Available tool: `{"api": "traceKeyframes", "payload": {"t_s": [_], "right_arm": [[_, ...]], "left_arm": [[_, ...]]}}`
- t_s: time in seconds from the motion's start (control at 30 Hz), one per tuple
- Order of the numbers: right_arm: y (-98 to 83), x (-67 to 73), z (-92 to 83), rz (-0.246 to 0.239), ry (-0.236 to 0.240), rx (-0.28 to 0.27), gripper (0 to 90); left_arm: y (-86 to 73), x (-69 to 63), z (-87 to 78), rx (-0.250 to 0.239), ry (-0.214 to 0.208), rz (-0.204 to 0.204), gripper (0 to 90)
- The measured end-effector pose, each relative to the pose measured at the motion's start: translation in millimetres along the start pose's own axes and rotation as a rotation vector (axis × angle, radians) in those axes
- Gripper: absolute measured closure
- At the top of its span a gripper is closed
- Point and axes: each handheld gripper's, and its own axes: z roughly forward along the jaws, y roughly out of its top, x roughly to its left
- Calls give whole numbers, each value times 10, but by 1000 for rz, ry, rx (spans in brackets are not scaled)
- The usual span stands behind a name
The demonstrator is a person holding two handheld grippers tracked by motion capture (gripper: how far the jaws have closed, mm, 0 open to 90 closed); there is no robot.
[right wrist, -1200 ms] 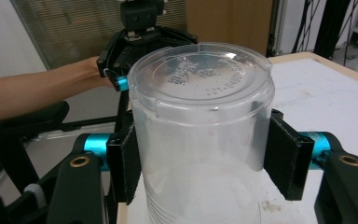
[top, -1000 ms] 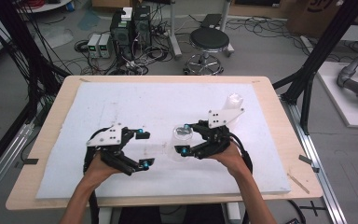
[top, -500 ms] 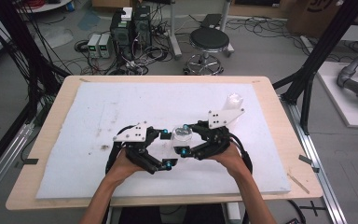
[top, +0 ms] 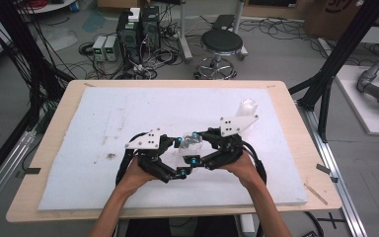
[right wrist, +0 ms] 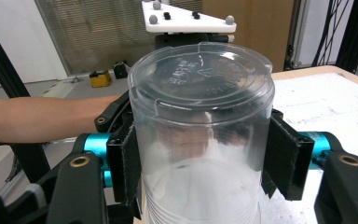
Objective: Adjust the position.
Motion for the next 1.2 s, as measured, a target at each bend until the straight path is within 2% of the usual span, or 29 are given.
{"api": "traceKeyframes", "payload": {"t_s": [0.2,0.33,0.6,0.67,0.77,0.87,1.07,1.2], "right_arm": [[1,7,20,-5,9,-5,367],[-5,3,23,-5,5,-6,368],[-15,-2,30,-6,6,-2,362],[-19,-5,39,-4,9,1,317],[-25,-1,77,12,5,15,145],[-29,1,94,10,6,22,145],[-25,-1,50,11,6,27,145],[-9,5,2,5,-9,44,145]], "left_arm": [[-7,3,15,10,-5,7,205],[-9,-10,6,10,-15,28,279],[-13,-15,2,17,-8,40,302],[-14,-17,3,15,-3,41,305],[-12,-21,-3,15,0,42,310],[-10,-26,-7,17,2,42,311],[4,-32,-64,66,16,65,312],[46,-34,-119,178,32,74,311]]}}
